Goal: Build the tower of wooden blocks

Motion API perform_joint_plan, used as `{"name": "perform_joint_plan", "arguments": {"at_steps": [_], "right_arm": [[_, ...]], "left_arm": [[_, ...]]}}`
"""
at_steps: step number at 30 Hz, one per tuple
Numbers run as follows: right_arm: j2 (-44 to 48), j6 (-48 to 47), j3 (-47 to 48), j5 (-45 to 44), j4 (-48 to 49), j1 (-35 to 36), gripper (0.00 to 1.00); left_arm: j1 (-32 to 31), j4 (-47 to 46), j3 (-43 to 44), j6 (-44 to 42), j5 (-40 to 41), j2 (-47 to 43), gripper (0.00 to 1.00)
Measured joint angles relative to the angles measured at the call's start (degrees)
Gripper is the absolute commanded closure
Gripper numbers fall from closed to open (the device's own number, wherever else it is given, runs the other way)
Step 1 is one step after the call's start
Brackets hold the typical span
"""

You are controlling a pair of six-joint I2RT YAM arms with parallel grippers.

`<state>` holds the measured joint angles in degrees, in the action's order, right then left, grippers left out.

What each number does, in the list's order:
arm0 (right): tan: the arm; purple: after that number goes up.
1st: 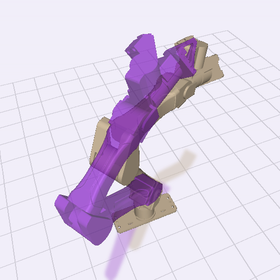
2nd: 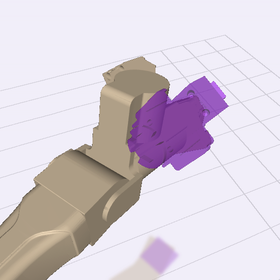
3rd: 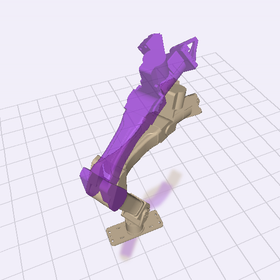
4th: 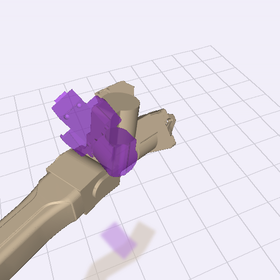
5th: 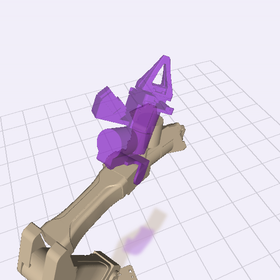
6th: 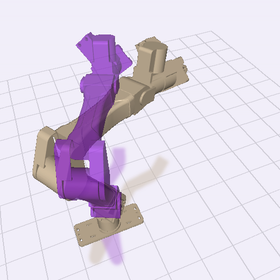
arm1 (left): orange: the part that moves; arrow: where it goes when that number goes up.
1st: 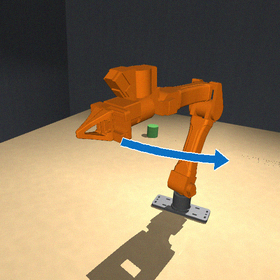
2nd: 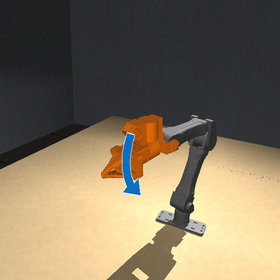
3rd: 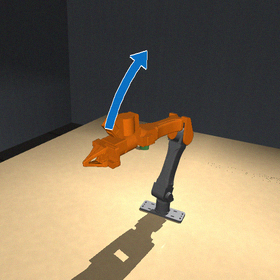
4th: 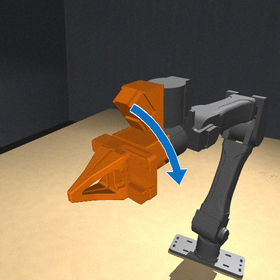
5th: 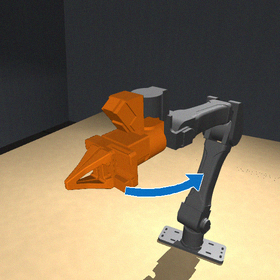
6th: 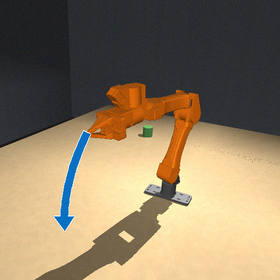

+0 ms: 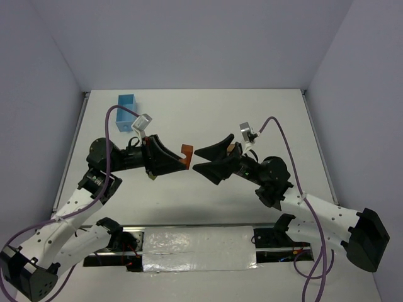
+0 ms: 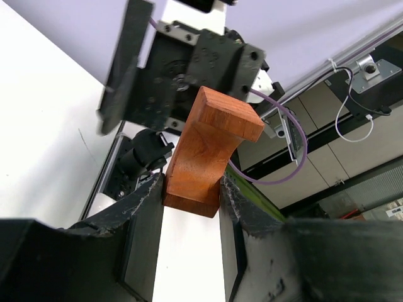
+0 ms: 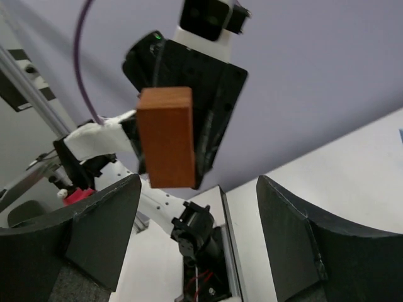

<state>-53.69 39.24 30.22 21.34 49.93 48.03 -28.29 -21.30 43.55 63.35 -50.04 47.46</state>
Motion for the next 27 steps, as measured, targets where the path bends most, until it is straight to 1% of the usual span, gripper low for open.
{"name": "perform_joint_plan", "arguments": {"at_steps": [5, 11, 14, 20, 22, 27], "right_arm": [[0.2, 1.0, 0.0, 0.6, 4.7, 0.5, 0.20], [-1.0, 1.7, 1.5, -0.2, 4.8, 0.6, 0.22], [-2.8, 2.0, 2.9, -0.3, 4.8, 0.7, 0.31], [-4.5, 2.1, 4.4, 0.8, 4.9, 2.4, 0.37], [-4.5, 1.6, 4.4, 1.4, 4.9, 3.3, 0.40], [-4.4, 1.0, 4.3, 0.9, 4.8, 4.0, 0.38]], "left_arm": [[0.0, -0.2, -0.2, 0.2, 0.0, 0.0, 1.00], [-0.2, -3.3, -2.2, 2.1, 0.0, 0.1, 1.00], [-0.3, -3.7, -2.7, 2.9, 0.0, 0.1, 1.00], [-0.4, -3.2, -2.7, 2.9, 0.2, 0.1, 1.00], [-0.4, -3.1, -2.7, 2.9, 0.3, 0.1, 1.00], [-0.4, -2.8, -2.6, 2.9, 1.0, 0.1, 1.00]]}}
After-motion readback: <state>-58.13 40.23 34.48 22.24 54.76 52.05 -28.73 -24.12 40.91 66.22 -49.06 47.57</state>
